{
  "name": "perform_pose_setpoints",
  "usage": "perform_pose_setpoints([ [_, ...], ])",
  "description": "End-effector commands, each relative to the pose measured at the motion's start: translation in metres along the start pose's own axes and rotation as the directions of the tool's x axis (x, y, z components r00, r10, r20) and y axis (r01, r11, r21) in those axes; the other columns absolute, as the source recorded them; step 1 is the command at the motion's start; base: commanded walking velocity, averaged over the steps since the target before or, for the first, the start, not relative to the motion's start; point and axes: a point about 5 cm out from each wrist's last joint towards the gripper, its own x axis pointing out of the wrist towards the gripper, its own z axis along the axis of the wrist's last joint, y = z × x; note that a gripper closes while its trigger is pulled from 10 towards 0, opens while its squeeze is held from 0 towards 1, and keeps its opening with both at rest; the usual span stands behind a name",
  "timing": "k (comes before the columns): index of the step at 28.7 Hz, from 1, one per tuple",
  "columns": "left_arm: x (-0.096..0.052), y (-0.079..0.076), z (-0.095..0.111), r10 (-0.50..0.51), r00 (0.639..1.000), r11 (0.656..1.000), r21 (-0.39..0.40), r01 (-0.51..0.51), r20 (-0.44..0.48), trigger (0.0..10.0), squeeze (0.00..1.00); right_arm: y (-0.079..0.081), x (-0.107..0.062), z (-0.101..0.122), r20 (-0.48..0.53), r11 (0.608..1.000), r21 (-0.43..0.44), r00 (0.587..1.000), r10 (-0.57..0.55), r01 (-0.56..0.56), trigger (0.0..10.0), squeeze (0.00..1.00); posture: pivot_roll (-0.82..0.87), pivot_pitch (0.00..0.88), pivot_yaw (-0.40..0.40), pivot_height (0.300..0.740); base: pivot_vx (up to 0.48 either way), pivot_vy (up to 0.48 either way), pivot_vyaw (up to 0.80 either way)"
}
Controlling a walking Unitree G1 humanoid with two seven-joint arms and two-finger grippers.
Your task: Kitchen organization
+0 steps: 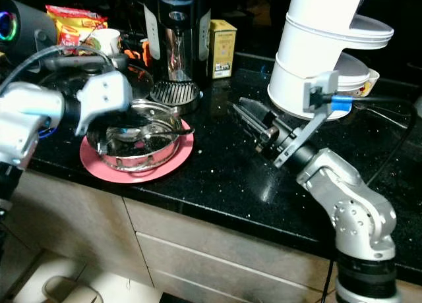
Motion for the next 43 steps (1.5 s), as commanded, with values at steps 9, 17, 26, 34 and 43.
perform_pose_setpoints([
  [9,-0.027,0.015,0.037,0.209,0.954,0.977,-0.085,-0.195,0.214,0.0,0.0,-0.008,-0.011,-0.003,0.05,0.999,0.053,0.999,-0.017,0.014,10.0,0.0,-0.07,0.0,-0.057,0.74,0.0,0.0,0.0],
  [17,-0.037,0.026,0.045,0.595,0.724,0.8,-0.341,-0.494,0.349,7.2,0.0,-0.048,-0.015,0.005,0.157,0.958,0.066,0.945,-0.288,0.281,10.0,0.0,-0.05,0.0,-0.059,0.74,0.0,0.0,-0.78],
  [26,-0.006,-0.005,0.048,0.694,0.634,0.702,-0.512,-0.494,0.341,10.0,0.0,-0.052,-0.012,0.004,0.182,0.954,0.069,0.937,-0.299,0.291,10.0,0.0,-0.04,0.0,-0.054,0.74,0.0,0.0,-0.8],
  [34,0.002,-0.01,0.042,0.748,0.605,0.634,-0.565,-0.529,0.273,10.0,0.0,-0.051,-0.007,0.001,0.184,0.955,0.044,0.937,-0.296,0.293,10.0,0.0,-0.03,0.0,-0.051,0.74,0.0,0.0,-0.7],
  [43,0.015,-0.02,0.04,0.749,0.62,0.617,-0.587,-0.525,0.234,10.0,0.0,-0.053,-0.004,-0.001,0.174,0.954,0.039,0.938,-0.299,0.297,10.0,0.0,-0.03,0.0,-0.049,0.74,0.0,0.0,-0.44],
])
